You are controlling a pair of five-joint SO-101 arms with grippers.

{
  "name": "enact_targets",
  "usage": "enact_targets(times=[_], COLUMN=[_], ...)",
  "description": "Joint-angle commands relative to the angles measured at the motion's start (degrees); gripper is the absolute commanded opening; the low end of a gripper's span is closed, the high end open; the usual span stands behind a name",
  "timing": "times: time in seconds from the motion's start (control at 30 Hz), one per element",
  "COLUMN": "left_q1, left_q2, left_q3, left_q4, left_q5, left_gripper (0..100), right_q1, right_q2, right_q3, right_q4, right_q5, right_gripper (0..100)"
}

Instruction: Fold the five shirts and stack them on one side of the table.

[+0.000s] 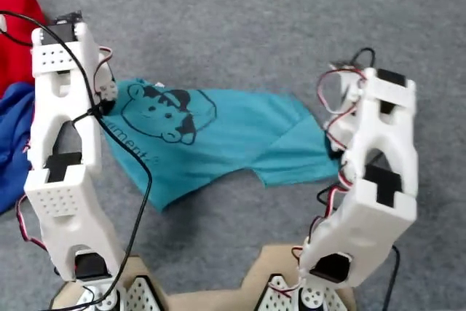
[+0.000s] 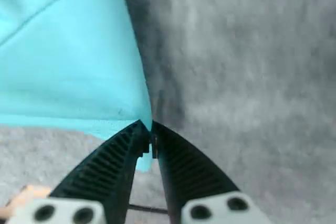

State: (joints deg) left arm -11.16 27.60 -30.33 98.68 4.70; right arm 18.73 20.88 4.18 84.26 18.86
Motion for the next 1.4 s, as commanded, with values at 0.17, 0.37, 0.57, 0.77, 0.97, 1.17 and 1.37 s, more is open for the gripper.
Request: enact_targets(times=[0.17,0.37,0.57,0.77,0.97,1.17,1.37], left_q1=[8.44,11.69,11.6,11.6,11.16,11.16,11.08], left_q2=[-1.19,-1.27,-1.27,-1.27,-1.36,-5.32,-15.6], left_q3=[6.24,13.8,23.38,33.76,40.26,43.78,46.33], left_q4=[1.32,2.11,2.11,2.11,2.11,2.2,2.2], left_q5=[-6.68,-14.33,-22.77,-28.92,-34.55,-39.21,-38.95], left_gripper=[2,2,2,2,2,2,9], right_q1=[12.26,18.86,22.46,22.29,22.11,18.07,2.77], right_q2=[-0.75,-5.14,-8.57,-9.71,-10.15,-17.36,-22.2], right_q3=[-2.68,-3.03,-2.86,0.84,1.63,1.89,1.89], right_q4=[9.41,15.74,18.02,17.93,17.58,14.33,12.13], right_q5=[10.11,18.73,23.38,24.97,31.82,34.81,29.27], right_gripper=[0.5,0.5,0.5,0.5,5.3,23.2,25.7])
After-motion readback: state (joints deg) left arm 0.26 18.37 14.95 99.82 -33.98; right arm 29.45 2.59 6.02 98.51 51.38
